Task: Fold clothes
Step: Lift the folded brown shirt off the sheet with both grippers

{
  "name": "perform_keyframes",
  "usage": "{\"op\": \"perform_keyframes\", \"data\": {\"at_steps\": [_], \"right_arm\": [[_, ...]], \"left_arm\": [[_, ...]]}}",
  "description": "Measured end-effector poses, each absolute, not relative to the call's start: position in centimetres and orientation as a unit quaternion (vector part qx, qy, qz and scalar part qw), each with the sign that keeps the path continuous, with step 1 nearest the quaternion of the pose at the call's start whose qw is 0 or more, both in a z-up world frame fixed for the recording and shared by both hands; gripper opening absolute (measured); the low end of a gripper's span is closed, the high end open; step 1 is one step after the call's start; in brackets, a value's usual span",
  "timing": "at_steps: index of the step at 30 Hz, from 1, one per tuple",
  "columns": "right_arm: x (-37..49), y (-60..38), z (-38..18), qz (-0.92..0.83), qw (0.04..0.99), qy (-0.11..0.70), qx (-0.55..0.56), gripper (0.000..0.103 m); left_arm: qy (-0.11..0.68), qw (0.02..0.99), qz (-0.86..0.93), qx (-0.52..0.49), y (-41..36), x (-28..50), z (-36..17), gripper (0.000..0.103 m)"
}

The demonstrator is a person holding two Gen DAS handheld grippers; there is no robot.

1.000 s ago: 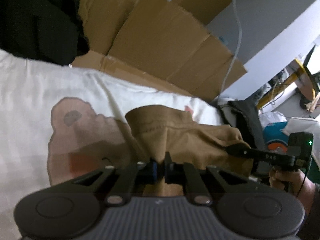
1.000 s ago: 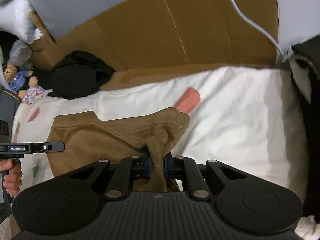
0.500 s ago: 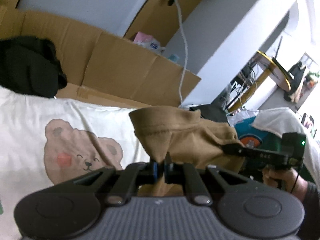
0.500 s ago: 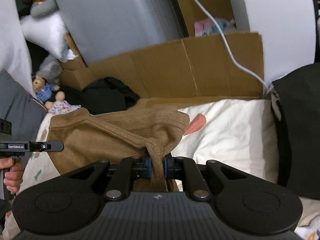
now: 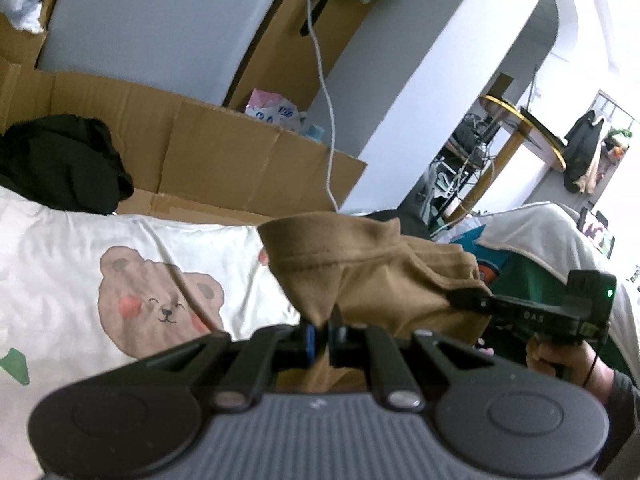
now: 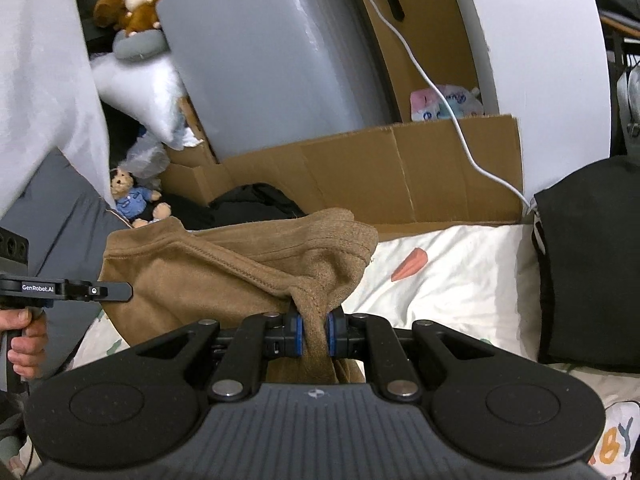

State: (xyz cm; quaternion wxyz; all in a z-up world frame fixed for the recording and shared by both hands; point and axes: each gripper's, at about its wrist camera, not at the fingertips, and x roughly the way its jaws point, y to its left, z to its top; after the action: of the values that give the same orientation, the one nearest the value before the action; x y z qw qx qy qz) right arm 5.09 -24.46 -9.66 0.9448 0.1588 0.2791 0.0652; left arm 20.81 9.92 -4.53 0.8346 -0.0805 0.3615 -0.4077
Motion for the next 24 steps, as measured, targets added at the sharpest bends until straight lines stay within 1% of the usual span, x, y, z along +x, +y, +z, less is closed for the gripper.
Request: {"op": "perform_keyframes", "data": {"at_steps": [7,13,20,24], "right_arm": [[2.5,-24.0,-9.2,0.06,0.947,0.264,0.173,0.012],[1.5,-23.9,-8.1,0.06,0.951,0.254,0.164,0.012],[0.0,-25.1,-4.1,0.063,0.96,0.224,0.156,0.012],[-1.2,-25.7,-2.1,0.062,0.963,0.214,0.153,0.012]], "left_arm": [[0.358,0.837,-0.407,-0.069,9.8,19.6,-3.3,0.006],[0.35,0.839,-0.411,-0.064,9.2,18.6,-1.7,0.006],[0.331,0.842,-0.421,-0.061,8.1,17.3,2.5,0.006],[0.33,0.842,-0.425,-0.042,6.6,16.3,5.5,0.006]]}}
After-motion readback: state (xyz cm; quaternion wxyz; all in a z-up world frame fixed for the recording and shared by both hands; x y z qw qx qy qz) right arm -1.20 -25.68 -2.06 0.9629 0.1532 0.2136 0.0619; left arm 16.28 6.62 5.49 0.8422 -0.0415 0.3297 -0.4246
